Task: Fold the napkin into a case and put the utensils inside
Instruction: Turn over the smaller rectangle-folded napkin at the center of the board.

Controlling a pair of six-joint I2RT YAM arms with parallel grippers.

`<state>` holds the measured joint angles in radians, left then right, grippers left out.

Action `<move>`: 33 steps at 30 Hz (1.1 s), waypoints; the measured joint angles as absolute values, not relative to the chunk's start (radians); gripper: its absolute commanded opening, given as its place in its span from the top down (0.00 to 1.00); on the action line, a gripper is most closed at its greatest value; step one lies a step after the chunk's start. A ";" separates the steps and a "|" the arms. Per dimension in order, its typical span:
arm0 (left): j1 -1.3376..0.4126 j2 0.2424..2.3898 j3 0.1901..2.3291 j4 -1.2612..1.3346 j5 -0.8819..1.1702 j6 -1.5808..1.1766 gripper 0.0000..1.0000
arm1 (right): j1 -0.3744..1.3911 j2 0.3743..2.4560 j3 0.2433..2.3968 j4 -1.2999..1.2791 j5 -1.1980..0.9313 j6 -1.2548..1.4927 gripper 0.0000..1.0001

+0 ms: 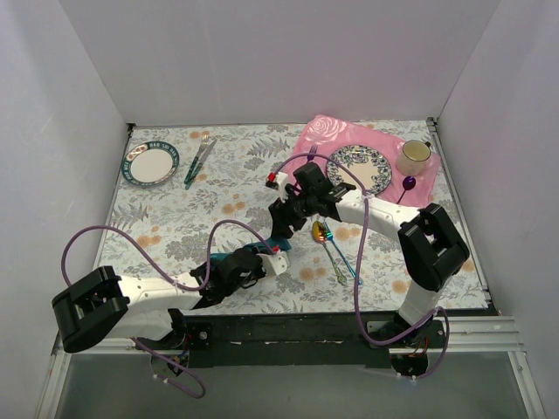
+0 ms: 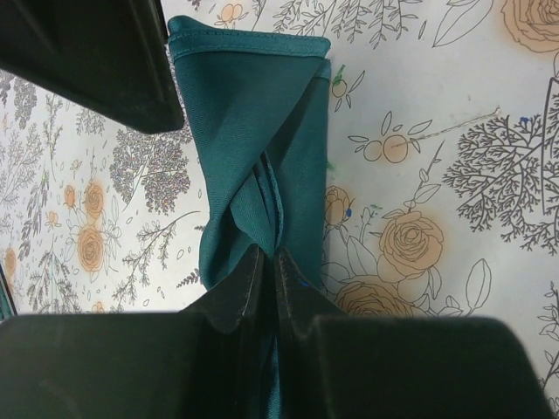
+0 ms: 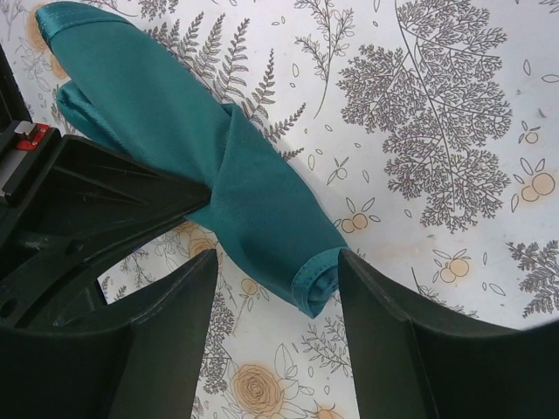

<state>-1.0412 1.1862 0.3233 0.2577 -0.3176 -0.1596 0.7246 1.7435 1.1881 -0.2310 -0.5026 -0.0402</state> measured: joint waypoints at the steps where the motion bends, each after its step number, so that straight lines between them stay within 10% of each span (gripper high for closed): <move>1: -1.045 1.186 0.323 0.257 -0.320 -0.160 0.97 | 0.729 1.744 1.187 -0.233 -0.501 -0.043 0.35; 26: -1.071 1.071 0.380 0.038 -0.236 -0.201 0.53 | 0.799 1.655 1.044 -0.238 -0.483 -0.109 0.50; 33: -1.071 0.854 0.438 -0.175 -0.083 -0.238 0.54 | 0.823 1.636 0.989 -0.236 -0.472 -0.126 0.49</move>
<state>-1.0710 0.8536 0.4381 -0.1745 -0.0830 -0.2382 0.8230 1.6356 0.9894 -0.2359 -0.4717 -0.1257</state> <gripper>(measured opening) 0.484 0.503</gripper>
